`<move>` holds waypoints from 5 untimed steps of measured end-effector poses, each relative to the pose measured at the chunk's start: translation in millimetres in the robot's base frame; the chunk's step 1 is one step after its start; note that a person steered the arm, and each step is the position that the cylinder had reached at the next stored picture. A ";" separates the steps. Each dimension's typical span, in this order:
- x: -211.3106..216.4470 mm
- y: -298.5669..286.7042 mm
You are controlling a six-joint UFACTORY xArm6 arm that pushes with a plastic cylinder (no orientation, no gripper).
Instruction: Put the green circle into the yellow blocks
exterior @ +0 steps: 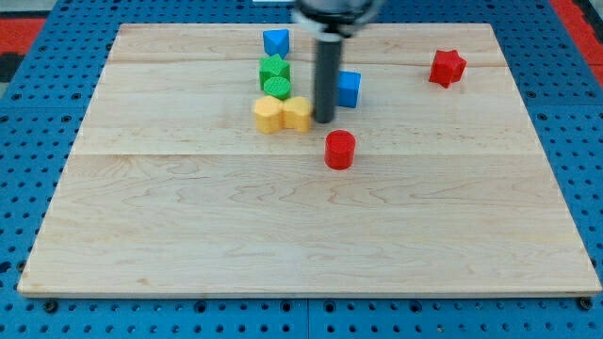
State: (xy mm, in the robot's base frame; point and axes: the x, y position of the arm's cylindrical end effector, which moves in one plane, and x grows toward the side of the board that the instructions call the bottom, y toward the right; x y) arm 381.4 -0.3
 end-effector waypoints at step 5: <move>-81.0 -35.1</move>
State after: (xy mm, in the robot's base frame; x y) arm 300.4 -35.4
